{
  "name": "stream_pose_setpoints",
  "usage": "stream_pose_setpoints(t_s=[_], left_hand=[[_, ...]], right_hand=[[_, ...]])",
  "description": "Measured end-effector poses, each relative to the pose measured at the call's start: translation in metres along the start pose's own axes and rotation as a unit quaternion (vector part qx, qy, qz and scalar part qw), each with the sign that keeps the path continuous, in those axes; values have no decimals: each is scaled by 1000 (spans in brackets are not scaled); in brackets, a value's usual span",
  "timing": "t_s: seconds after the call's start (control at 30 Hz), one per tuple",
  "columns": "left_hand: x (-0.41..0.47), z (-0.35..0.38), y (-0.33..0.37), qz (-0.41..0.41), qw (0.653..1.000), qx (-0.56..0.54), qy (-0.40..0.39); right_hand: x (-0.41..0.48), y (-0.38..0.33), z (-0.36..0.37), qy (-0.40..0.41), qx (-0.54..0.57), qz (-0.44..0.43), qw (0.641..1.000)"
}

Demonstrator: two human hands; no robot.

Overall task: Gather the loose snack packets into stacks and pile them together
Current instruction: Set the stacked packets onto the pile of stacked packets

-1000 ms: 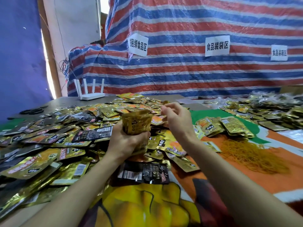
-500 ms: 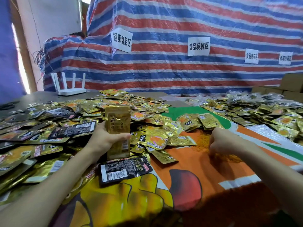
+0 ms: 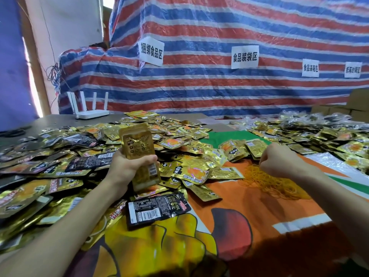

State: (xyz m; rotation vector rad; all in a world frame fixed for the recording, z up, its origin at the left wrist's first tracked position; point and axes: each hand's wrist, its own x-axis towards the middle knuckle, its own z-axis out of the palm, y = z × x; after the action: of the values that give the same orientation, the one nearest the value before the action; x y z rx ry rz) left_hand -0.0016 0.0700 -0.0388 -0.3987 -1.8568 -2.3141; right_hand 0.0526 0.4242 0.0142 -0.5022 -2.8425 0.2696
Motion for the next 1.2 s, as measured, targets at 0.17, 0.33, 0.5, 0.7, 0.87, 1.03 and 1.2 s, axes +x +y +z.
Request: stream_pose_setpoints(t_s=[0.17, 0.33, 0.5, 0.7, 0.87, 1.03, 1.2], left_hand=[[-2, 0, 4, -9, 999, -37, -6], [-3, -1, 11, -53, 992, -89, -72], [-7, 0, 15, -115, 979, -96, -137], [-5, -2, 20, -121, 988, -59, -82], [3, -15, 19, -151, 981, -81, -95], [8, -24, 16, -137, 963, -182, -141], [3, -25, 15, -125, 950, -192, -211]], right_hand=[[0, -8, 1, 25, 71, -12, 997], [-11, -54, 5, -9, 281, -115, 953], [-16, -137, 31, -35, 407, -185, 894], [-12, -196, 62, 50, 433, -245, 866], [-2, -183, 77, -73, 535, -221, 812], [-2, -160, 58, -332, 751, -204, 533], [-14, -162, 56, -385, 834, -193, 345]])
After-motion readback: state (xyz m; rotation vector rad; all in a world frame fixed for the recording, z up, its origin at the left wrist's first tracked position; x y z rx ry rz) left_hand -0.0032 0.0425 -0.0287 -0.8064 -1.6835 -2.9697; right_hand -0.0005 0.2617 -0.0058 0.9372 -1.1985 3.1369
